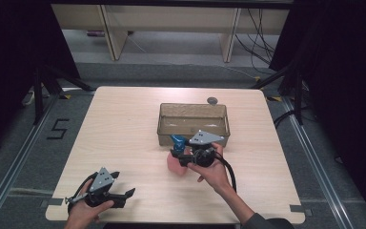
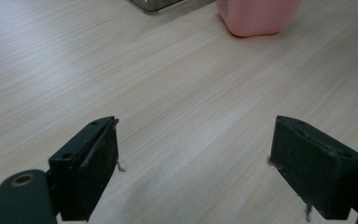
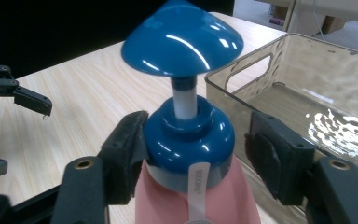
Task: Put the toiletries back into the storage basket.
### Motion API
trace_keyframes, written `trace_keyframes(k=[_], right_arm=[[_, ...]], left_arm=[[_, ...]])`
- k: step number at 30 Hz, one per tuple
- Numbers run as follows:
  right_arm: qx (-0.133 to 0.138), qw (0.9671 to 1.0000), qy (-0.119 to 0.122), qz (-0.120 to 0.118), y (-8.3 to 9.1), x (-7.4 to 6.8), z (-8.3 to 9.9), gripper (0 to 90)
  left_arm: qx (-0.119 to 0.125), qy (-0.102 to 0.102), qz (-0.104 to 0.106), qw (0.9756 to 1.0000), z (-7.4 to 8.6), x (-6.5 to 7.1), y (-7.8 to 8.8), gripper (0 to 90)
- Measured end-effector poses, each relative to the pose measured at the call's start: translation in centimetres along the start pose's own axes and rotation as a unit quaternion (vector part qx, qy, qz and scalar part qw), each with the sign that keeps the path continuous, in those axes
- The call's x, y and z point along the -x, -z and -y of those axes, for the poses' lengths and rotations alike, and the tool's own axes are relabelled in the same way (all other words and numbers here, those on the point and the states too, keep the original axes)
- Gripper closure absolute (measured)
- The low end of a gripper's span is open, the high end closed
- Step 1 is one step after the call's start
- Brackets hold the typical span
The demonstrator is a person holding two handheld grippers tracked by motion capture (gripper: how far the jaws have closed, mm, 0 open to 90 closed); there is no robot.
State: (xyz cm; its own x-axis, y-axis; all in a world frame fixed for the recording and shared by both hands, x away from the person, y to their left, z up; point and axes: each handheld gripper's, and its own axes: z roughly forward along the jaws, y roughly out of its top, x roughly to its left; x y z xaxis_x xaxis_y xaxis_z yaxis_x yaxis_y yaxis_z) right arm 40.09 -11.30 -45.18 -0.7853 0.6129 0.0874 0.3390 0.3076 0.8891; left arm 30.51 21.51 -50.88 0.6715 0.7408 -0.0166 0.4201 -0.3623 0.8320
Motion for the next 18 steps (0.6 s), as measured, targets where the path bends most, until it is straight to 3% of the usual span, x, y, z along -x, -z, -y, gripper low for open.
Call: trace_keyframes(k=[2,3,4,5,11,12,15,16,18], right_arm=[[0.002,1.0000,-0.001,-0.002,-0.1,0.1,0.0,40.1],[0.001,0.9996,-0.026,-0.008,-0.1,-0.1,0.1,41.9],[0.001,0.9996,-0.026,-0.008,-0.1,-0.1,0.1,41.9],[0.006,0.9999,-0.005,-0.010,-0.2,0.2,0.2,45.2],[0.016,0.9999,-0.004,-0.004,-0.3,-0.2,0.3,47.4],[0.015,0.9998,0.006,0.010,-0.1,-0.6,0.3,49.7],[0.014,0.9997,0.009,0.020,0.0,-1.1,0.1,51.8],[0.013,0.9992,0.024,0.030,0.1,-1.0,0.0,52.7],[0.020,0.9989,0.016,0.041,0.2,-1.1,-0.1,53.2]], left_arm=[[0.002,0.004,0.001,1.0000,0.0,0.1,0.0,14.8],[0.000,0.003,0.002,1.0000,0.0,0.1,0.0,14.8],[0.000,0.003,0.002,1.0000,0.0,0.1,0.0,14.8],[0.000,0.003,0.002,1.0000,0.0,0.1,0.0,14.8],[0.001,-0.001,0.001,1.0000,0.0,0.0,0.0,14.8],[0.000,-0.001,0.000,1.0000,0.0,0.0,0.0,14.8],[0.003,0.003,0.002,1.0000,0.0,0.0,0.0,14.8],[0.002,0.002,0.001,1.0000,0.0,0.0,0.0,14.8],[0.006,0.006,0.001,1.0000,0.0,0.1,0.0,14.8]])
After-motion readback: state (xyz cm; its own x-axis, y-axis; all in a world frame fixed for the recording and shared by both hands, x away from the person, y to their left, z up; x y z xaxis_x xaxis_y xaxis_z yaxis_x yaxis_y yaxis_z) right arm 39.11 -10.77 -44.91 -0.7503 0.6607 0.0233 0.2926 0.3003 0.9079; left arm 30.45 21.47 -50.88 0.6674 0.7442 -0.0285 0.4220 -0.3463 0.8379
